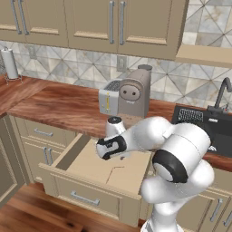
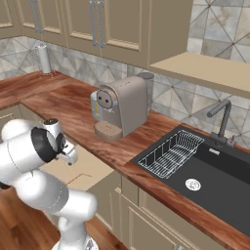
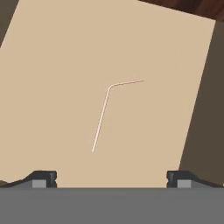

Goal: Take a straw from the drawer in front and place it inside the glass cup on the dining counter.

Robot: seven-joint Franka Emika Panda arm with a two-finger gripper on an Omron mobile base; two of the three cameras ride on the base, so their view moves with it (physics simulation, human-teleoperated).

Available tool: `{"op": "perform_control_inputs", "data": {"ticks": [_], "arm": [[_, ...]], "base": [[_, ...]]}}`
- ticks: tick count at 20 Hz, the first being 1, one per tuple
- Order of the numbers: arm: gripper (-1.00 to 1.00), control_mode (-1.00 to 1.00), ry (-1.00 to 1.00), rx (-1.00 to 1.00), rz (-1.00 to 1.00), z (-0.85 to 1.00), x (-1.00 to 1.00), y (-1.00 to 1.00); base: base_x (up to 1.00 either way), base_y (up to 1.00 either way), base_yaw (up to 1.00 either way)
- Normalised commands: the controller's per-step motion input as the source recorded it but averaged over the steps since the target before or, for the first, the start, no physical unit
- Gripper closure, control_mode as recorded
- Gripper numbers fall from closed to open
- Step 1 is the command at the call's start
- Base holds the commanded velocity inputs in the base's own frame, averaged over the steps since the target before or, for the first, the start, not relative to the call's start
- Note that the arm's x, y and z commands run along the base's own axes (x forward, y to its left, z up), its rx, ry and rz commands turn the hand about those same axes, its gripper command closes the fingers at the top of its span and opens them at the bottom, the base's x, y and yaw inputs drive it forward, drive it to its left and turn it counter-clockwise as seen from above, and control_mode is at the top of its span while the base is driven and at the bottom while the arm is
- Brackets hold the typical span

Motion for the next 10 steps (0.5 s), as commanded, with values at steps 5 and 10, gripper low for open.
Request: {"op": "perform_control_inputs", "data": {"ticks": [5,10], "arm": [[-1.0,-1.0,0.0,0.0,-0.06,-0.36,0.29,-0.04],[-1.0,-1.0,0.0,0.0,-0.08,-0.4,0.21,-0.02]], "base": [[0.0,0.0,0.0],[0.0,0.0,0.0]]}}
